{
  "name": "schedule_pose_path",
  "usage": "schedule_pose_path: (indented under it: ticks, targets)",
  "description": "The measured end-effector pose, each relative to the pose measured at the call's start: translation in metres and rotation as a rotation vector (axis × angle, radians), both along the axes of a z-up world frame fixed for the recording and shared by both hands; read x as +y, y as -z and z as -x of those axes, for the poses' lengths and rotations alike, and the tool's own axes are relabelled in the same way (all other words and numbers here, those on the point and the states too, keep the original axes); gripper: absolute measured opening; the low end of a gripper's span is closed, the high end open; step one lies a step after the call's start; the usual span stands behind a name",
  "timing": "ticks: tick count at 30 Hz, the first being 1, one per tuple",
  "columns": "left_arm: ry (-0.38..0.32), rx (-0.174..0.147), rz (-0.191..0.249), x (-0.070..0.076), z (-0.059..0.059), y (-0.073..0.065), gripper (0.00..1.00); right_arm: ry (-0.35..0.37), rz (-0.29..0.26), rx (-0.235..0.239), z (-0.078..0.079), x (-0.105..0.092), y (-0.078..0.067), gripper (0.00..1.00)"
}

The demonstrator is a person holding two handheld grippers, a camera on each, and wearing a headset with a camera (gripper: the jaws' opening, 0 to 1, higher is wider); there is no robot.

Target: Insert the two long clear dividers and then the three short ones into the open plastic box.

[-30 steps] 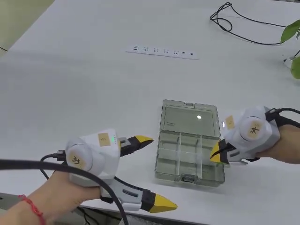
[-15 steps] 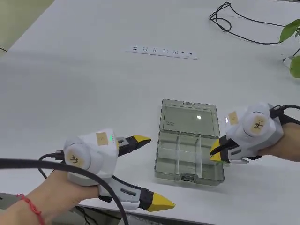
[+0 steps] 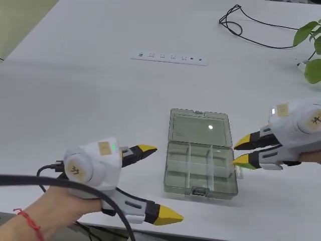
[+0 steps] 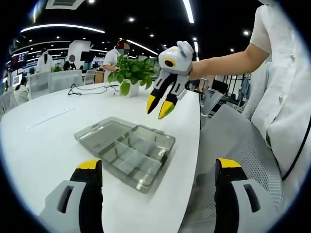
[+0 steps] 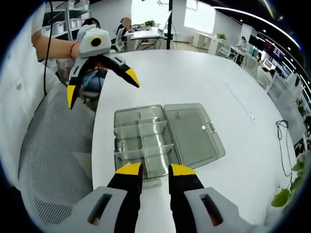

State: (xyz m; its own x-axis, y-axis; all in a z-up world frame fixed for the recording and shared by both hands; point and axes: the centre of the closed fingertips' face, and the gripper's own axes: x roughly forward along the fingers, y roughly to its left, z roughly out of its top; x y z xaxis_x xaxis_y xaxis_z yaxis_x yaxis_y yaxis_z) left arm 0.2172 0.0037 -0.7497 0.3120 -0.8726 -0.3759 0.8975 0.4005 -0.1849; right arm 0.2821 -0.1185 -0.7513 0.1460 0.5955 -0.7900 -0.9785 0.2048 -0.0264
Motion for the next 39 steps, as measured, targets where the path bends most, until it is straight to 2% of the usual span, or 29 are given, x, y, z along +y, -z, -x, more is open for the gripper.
schedule_pose_path:
  ticks: [10,13,18,20,29,35,39]
  targets:
    - [-0.011,-0.013,-0.008,0.009,-0.009,-0.004,1.0,0.1,-0.074,-0.006,0.008,-0.018,-0.019,0.33]
    - [-0.012,-0.017,-0.013,0.012,-0.01,-0.005,1.0,0.114,-0.089,-0.006,0.012,-0.023,-0.021,0.4]
    - [-0.014,-0.024,-0.021,0.015,-0.01,-0.005,1.0,0.149,-0.116,-0.012,0.018,-0.032,-0.025,0.46]
    - [-0.018,-0.026,-0.021,0.017,-0.011,-0.005,1.0,0.171,-0.14,-0.011,0.02,-0.036,-0.027,0.5]
    - [-0.031,-0.036,-0.028,0.02,-0.01,-0.006,1.0,0.243,-0.203,-0.021,0.03,-0.048,-0.026,0.67]
    - [-0.044,-0.038,-0.04,0.022,-0.01,-0.001,1.0,0.302,-0.248,-0.043,0.033,-0.055,-0.02,0.72]
    - [-0.053,-0.035,-0.041,0.024,-0.01,0.002,1.0,0.321,-0.259,-0.05,0.034,-0.06,-0.016,0.75]
